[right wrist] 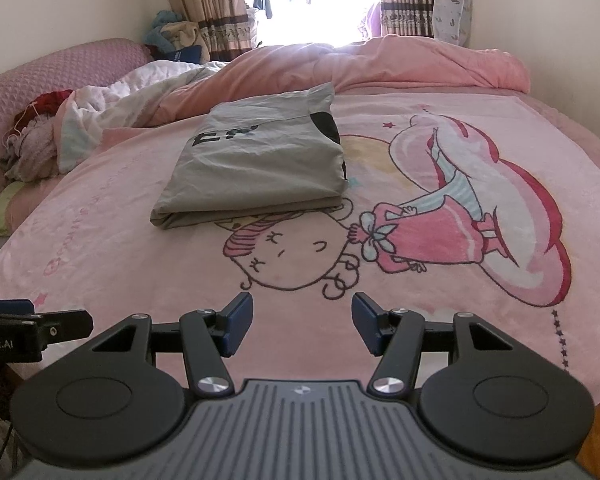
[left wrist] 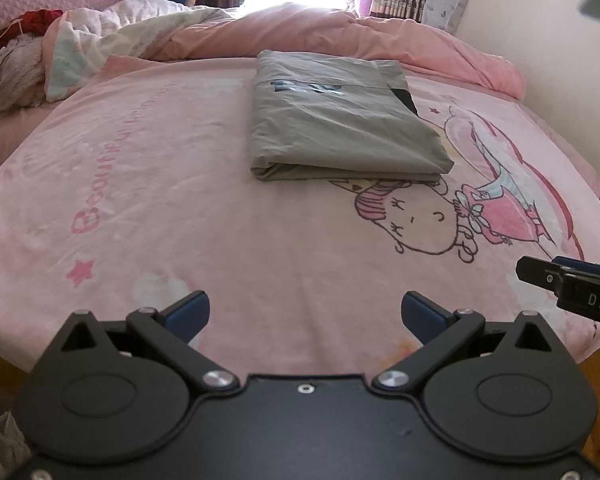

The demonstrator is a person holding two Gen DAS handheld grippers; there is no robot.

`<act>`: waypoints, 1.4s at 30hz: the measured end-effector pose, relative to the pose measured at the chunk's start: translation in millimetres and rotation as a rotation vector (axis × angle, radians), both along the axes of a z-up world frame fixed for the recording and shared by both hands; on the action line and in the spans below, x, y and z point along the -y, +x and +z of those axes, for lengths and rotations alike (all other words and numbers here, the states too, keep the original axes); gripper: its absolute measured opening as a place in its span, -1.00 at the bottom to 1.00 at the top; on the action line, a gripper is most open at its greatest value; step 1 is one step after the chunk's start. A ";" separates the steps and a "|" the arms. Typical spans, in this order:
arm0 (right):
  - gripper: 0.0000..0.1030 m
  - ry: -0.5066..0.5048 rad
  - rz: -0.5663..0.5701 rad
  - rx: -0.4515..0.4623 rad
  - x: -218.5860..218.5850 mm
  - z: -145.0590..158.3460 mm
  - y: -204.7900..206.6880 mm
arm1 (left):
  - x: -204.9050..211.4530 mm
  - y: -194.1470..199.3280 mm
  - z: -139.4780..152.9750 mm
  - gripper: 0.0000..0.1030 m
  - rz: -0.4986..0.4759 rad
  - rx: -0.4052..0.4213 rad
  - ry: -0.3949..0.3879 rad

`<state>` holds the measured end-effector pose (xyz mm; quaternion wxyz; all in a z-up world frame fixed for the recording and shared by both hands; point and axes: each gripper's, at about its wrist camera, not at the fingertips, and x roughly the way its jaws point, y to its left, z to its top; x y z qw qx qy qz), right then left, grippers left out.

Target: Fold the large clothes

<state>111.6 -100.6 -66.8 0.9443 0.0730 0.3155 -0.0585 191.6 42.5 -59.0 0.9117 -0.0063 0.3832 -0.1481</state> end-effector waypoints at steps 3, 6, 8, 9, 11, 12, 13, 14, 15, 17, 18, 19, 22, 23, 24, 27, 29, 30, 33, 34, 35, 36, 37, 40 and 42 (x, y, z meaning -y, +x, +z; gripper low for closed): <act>0.30 -0.002 0.001 -0.002 0.1 -0.3 0.6 | -0.5 0.3 0.0 1.00 0.001 0.000 0.000; 0.30 0.000 0.003 -0.003 0.0 -0.3 0.8 | -0.2 1.3 -0.2 1.00 0.000 -0.007 -0.003; 0.30 0.001 0.002 -0.006 0.7 -1.2 1.6 | 0.3 1.6 -0.3 1.00 -0.001 -0.008 0.001; 0.30 0.001 0.002 -0.007 1.5 -1.7 1.8 | 0.7 1.5 -0.1 1.00 -0.002 -0.008 0.003; 0.30 0.000 0.002 -0.008 1.9 -2.0 1.9 | 1.3 1.3 -0.1 1.00 -0.002 -0.008 0.004; 0.30 0.000 0.001 -0.009 2.0 -2.5 2.0 | 1.2 1.3 0.0 1.00 -0.001 -0.009 0.004; 0.30 0.000 0.002 -0.008 2.1 -2.5 1.8 | 1.1 1.4 0.1 1.00 0.000 -0.009 0.004; 0.30 -0.001 0.002 -0.007 2.2 -2.5 1.8 | 1.3 1.0 0.1 1.00 0.002 -0.009 0.003; 0.30 0.000 0.001 -0.008 2.0 -2.3 2.0 | 0.9 1.4 0.0 1.00 0.002 -0.009 0.003; 0.30 0.001 0.001 -0.006 2.3 -2.4 1.7 | 1.0 1.6 -0.2 1.00 0.003 -0.010 0.002; 0.30 0.002 0.001 -0.007 2.8 -2.6 1.8 | 1.1 1.7 -0.2 1.00 0.004 -0.010 0.003; 0.30 0.001 0.001 -0.006 2.8 -2.5 1.7 | 1.0 1.8 -0.1 1.00 0.003 -0.010 0.004; 0.30 0.001 0.000 -0.004 3.6 -2.3 1.4 | 0.3 2.0 0.2 1.00 0.003 -0.008 0.002; 0.30 0.000 0.000 -0.003 3.5 -1.8 1.4 | 0.5 2.0 0.0 1.00 0.003 -0.009 0.004; 0.30 0.000 -0.001 -0.003 3.7 -1.8 1.3 | 0.2 2.0 -0.1 1.00 0.003 -0.009 0.004; 0.30 0.001 -0.001 -0.004 3.7 -1.7 1.4 | 0.5 2.0 0.3 1.00 0.003 -0.009 0.004; 0.30 0.001 -0.001 -0.004 3.8 -1.6 1.2 | 1.0 1.5 0.7 1.00 0.002 -0.008 0.003; 0.30 0.002 -0.001 -0.002 3.9 -1.6 1.2 | 1.1 1.1 1.0 1.00 0.002 -0.007 0.003; 0.30 0.001 -0.003 -0.002 4.0 -0.6 1.0 | 2.5 -0.5 1.3 1.00 0.006 -0.006 0.003; 0.30 0.001 -0.003 -0.002 4.3 -0.4 0.8 | 2.5 -0.4 1.3 1.00 0.006 -0.006 0.003; 0.30 0.001 -0.003 -0.002 3.8 -0.3 0.7 | 3.4 -1.0 1.4 1.00 0.009 -0.006 0.005; 0.30 0.002 -0.005 -0.002 3.7 -0.3 0.6 | 3.9 -1.1 1.5 1.00 0.010 -0.006 0.006; 0.30 0.003 -0.006 -0.002 2.8 0.0 0.0 | 4.0 -1.0 1.6 1.00 0.010 -0.006 0.008; 0.30 0.003 -0.007 -0.002 3.0 0.3 -0.3 | 5.9 -1.4 2.1 1.00 0.009 -0.004 0.006; 0.30 0.003 -0.008 -0.001 3.1 0.3 -0.3 | 6.3 -2.4 2.5 1.00 0.007 0.000 0.008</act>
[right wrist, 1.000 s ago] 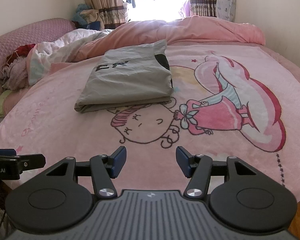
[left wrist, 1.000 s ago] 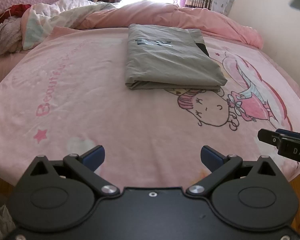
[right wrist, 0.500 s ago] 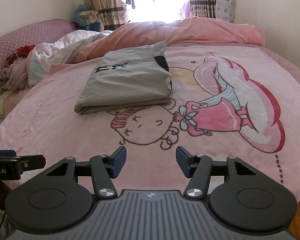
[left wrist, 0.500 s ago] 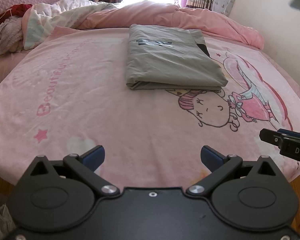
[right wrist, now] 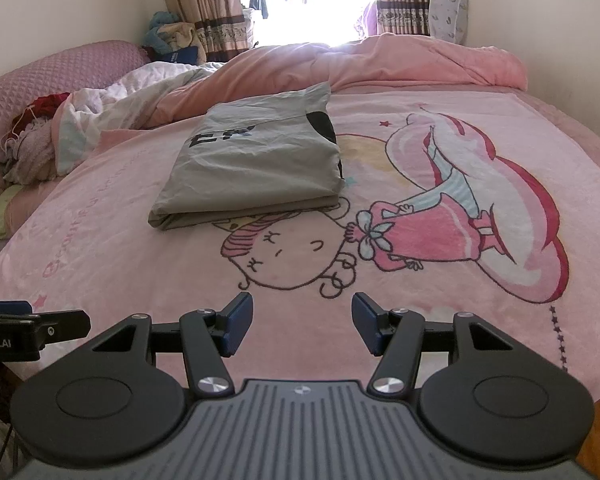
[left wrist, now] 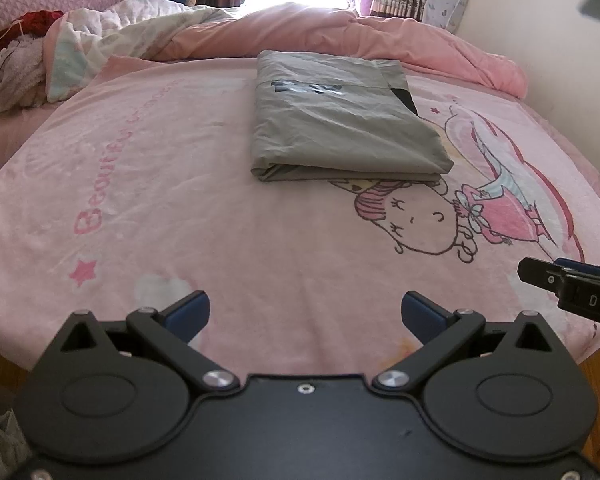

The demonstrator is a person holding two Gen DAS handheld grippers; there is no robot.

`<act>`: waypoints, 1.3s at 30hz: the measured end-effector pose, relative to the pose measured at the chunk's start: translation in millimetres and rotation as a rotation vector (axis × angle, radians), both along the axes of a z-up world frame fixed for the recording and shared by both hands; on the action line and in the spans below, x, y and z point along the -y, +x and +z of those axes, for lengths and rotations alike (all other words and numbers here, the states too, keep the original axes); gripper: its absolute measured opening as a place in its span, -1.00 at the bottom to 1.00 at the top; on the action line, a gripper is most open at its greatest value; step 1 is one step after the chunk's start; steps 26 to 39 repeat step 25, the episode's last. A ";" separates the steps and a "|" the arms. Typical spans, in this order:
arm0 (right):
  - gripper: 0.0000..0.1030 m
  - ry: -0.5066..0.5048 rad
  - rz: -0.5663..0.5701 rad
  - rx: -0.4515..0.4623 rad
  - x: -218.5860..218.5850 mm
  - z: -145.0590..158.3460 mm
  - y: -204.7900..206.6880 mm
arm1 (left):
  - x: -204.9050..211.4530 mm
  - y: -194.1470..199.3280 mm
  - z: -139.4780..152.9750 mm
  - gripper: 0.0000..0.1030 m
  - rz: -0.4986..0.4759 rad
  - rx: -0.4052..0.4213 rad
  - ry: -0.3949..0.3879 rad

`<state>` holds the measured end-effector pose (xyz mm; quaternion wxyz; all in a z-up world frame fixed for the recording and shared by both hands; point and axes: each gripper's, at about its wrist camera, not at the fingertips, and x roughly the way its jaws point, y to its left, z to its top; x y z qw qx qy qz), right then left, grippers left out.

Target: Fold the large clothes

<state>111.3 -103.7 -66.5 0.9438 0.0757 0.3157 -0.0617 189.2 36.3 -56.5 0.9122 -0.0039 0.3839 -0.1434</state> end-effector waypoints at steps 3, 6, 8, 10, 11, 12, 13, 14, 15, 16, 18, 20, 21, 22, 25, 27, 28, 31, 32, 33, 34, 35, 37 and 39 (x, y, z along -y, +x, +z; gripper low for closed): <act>0.30 0.000 -0.002 0.003 -1.0 0.7 -1.2 | 0.5 -1.0 0.5 1.00 -0.001 0.003 0.001; 0.30 0.000 -0.003 0.001 -1.0 0.5 -1.3 | -0.1 -1.3 0.3 1.00 0.003 0.003 0.001; 0.30 0.000 -0.002 -0.002 -1.5 0.6 -1.5 | -0.5 -1.0 0.3 1.00 0.003 0.005 0.001; 0.30 0.001 -0.002 -0.004 -1.8 0.9 -1.5 | 0.0 -1.3 0.2 1.00 0.007 0.005 0.001; 0.30 0.000 -0.002 -0.003 -1.7 0.7 -1.4 | 0.2 -1.0 0.2 1.00 0.004 0.004 0.000; 0.30 0.001 -0.002 -0.003 -1.6 0.6 -1.4 | -0.1 -1.0 0.2 1.00 0.003 0.004 -0.001; 0.30 0.001 -0.003 -0.003 -1.6 0.8 -1.6 | -0.4 -0.7 0.2 1.00 0.005 0.003 -0.001; 0.30 0.000 -0.003 -0.003 -1.4 0.6 -1.3 | -0.7 -0.4 0.3 1.00 0.004 0.002 -0.001; 0.30 0.001 -0.002 -0.004 -1.2 0.6 -1.3 | -1.2 -0.2 0.4 1.00 0.003 0.002 -0.003; 0.30 0.001 -0.003 -0.005 -1.3 0.7 -1.5 | -1.2 -0.1 0.6 1.00 0.002 0.002 -0.004; 0.30 0.001 -0.004 -0.006 -1.0 0.6 -1.0 | -1.9 0.4 1.1 1.00 -0.001 0.004 -0.005; 0.30 -0.001 -0.002 -0.006 -1.0 1.0 -1.1 | -2.4 0.7 1.3 1.00 -0.001 0.005 -0.008; 0.30 0.000 -0.003 -0.005 -1.0 0.6 -1.0 | -2.6 0.9 1.3 1.00 -0.003 0.005 -0.009; 0.30 0.000 -0.003 -0.005 -1.0 0.8 -1.1 | -3.1 1.4 1.4 1.00 -0.003 0.006 -0.009; 0.30 0.000 -0.005 -0.004 -0.4 0.6 0.0 | -3.4 3.2 1.5 1.00 -0.004 0.003 -0.008; 0.30 0.000 -0.005 -0.004 -0.4 0.6 0.0 | -3.4 3.2 1.5 1.00 -0.004 0.003 -0.008; 0.30 0.000 -0.005 -0.004 -0.4 0.6 0.0 | -3.4 3.2 1.5 1.00 -0.004 0.003 -0.008; 0.30 0.000 -0.005 -0.004 -0.4 0.6 0.0 | -3.4 3.2 1.5 1.00 -0.004 0.003 -0.008; 0.30 0.000 -0.005 -0.004 -0.4 0.6 0.0 | -3.4 3.2 1.5 1.00 -0.004 0.003 -0.008; 0.30 0.000 -0.005 -0.004 -0.4 0.6 0.0 | -3.4 3.2 1.5 1.00 -0.004 0.003 -0.008; 0.30 0.000 -0.005 -0.004 -0.4 0.6 0.0 | -3.4 3.2 1.5 1.00 -0.004 0.003 -0.008; 0.30 0.000 -0.005 -0.004 -0.4 0.6 0.0 | -3.4 3.2 1.5 1.00 -0.004 0.003 -0.008; 0.30 0.000 -0.005 -0.004 -0.4 0.6 0.0 | -3.4 3.2 1.5 1.00 -0.004 0.003 -0.008; 0.30 0.000 -0.005 -0.004 -0.4 0.6 0.0 | -3.4 3.2 1.5 1.00 -0.004 0.003 -0.008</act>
